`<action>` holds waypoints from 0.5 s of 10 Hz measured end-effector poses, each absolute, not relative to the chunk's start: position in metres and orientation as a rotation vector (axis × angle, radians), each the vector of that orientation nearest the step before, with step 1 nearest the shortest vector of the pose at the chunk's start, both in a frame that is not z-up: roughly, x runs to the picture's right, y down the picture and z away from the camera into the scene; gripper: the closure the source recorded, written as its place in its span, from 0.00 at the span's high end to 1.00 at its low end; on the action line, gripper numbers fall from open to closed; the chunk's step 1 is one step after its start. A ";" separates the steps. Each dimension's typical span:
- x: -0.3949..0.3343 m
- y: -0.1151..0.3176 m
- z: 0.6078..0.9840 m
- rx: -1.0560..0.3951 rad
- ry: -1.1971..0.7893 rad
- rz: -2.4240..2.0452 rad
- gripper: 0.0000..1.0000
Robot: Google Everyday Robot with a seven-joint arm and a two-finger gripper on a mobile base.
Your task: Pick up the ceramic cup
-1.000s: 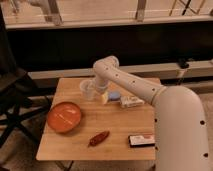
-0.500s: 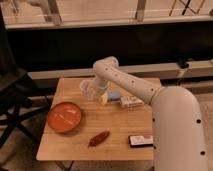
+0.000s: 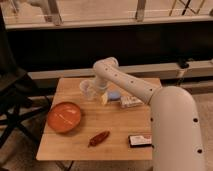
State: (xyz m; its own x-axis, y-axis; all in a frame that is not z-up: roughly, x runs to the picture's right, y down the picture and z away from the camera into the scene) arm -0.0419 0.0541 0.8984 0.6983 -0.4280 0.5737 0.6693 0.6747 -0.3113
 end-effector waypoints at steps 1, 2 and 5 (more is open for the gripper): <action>-0.042 0.055 0.900 -0.540 -0.491 -0.648 0.80; -0.043 0.055 0.900 -0.541 -0.492 -0.648 0.80; -0.043 0.056 0.903 -0.543 -0.499 -0.655 0.80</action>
